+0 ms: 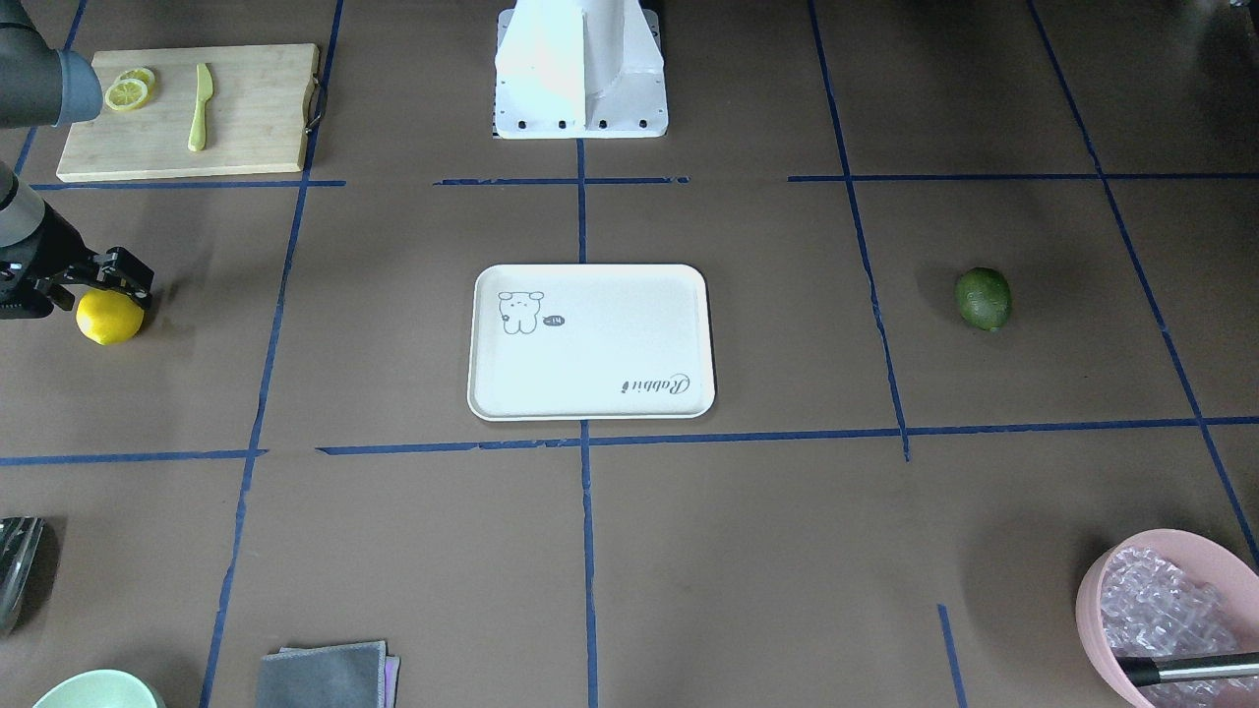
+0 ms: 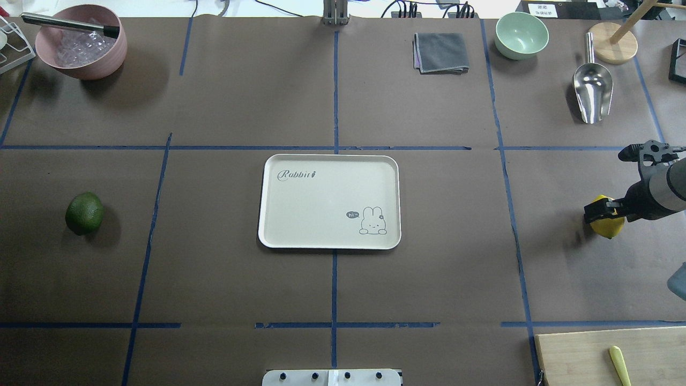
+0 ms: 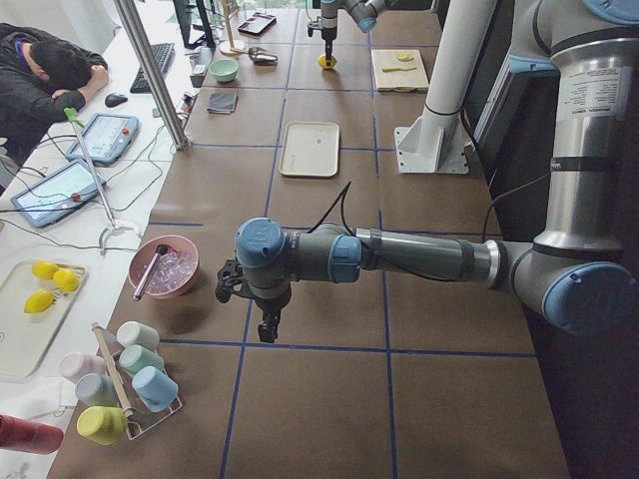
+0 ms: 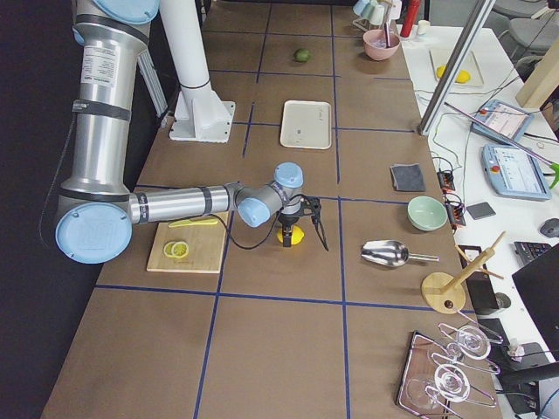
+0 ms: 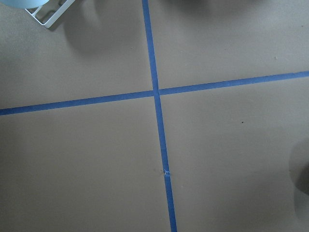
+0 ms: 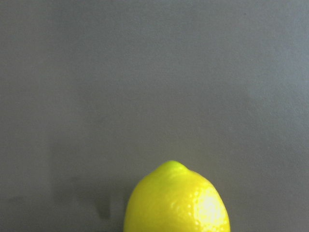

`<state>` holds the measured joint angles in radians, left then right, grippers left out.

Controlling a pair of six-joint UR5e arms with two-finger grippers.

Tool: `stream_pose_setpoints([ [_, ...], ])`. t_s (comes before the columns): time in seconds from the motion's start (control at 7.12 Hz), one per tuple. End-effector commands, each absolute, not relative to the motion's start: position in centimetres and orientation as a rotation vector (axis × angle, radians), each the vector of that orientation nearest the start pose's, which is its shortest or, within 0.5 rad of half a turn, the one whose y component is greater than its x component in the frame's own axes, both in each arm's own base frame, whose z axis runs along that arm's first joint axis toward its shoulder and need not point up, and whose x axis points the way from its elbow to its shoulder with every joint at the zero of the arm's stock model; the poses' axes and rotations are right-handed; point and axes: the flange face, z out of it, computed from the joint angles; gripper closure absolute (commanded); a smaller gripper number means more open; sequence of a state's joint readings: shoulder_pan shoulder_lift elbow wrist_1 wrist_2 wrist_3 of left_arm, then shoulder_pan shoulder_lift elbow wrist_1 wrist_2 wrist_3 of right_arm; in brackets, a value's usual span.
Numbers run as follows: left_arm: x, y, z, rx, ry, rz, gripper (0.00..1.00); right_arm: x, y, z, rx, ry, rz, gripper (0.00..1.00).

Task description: Place all lemons on tray

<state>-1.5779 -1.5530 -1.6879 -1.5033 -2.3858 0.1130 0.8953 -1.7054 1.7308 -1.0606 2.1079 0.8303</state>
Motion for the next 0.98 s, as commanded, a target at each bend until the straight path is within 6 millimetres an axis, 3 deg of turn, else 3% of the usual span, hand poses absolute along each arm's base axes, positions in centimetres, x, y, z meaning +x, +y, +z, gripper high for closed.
stream_pose_setpoints([
  [0.0,-6.5,-48.4,61.4,0.080,0.810,0.113,0.00,-23.1,-41.9,59.8,0.022,-0.738,0.003,0.01],
  [0.14,-6.5,-48.4,61.4,0.080,0.810,0.113,0.00,-23.0,-41.9,59.8,0.025,-0.738,0.003,0.28],
  [0.28,-6.4,-48.4,61.4,0.077,0.810,0.112,0.00,-22.8,-41.9,59.8,0.028,-0.737,0.001,0.69],
  [0.42,-6.4,-48.5,61.3,0.080,0.810,0.114,0.00,-22.6,-41.7,59.7,0.029,-0.738,-0.003,0.95],
  [0.56,-6.4,-48.5,61.2,0.081,0.812,0.114,0.00,-21.9,-41.8,58.6,0.044,-0.755,0.001,1.00],
  [0.7,-6.4,-48.6,61.0,0.086,0.813,0.116,0.00,-19.8,-42.3,54.7,0.055,-0.819,0.020,1.00],
  [0.84,-5.9,-49.0,59.7,0.097,0.810,0.114,0.00,-17.2,-42.3,49.3,0.007,-0.862,0.062,1.00],
])
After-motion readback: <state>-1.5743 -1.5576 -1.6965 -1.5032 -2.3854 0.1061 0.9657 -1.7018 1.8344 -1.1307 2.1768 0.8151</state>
